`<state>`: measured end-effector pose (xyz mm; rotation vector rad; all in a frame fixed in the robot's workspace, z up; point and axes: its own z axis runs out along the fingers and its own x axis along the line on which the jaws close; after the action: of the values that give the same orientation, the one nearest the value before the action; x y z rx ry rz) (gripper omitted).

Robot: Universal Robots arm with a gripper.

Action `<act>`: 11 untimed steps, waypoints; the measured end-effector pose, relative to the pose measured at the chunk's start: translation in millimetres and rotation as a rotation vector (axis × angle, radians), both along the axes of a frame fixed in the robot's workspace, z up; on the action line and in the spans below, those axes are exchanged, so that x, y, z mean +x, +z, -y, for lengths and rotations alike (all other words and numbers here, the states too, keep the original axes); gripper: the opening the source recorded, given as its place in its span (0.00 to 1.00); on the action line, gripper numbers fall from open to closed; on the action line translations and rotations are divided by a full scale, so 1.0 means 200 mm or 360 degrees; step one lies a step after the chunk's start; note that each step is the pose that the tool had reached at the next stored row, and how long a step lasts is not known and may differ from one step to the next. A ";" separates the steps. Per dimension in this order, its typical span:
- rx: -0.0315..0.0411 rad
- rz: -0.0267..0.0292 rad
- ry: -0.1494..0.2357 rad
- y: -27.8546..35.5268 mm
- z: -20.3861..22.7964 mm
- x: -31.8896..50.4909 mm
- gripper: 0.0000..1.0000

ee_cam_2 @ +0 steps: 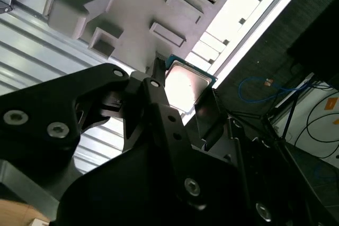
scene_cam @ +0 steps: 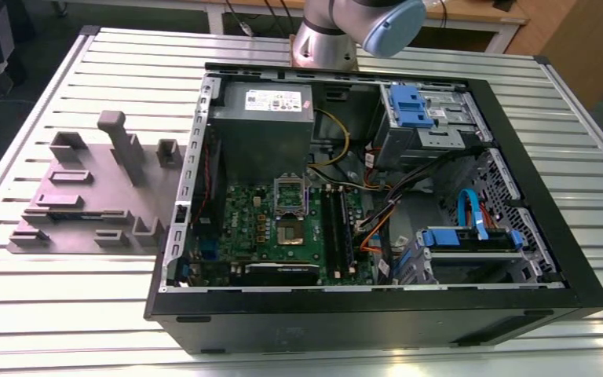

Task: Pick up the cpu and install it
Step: 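Pick up the cpu and move it towards the insertion slot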

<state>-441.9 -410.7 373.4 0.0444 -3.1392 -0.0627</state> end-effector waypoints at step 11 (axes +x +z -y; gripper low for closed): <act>0.0000 -0.00004 0.0000 0.001 0.000 0.047 0.47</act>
<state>-432.5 -410.7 373.6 0.0444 -3.1389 -0.0626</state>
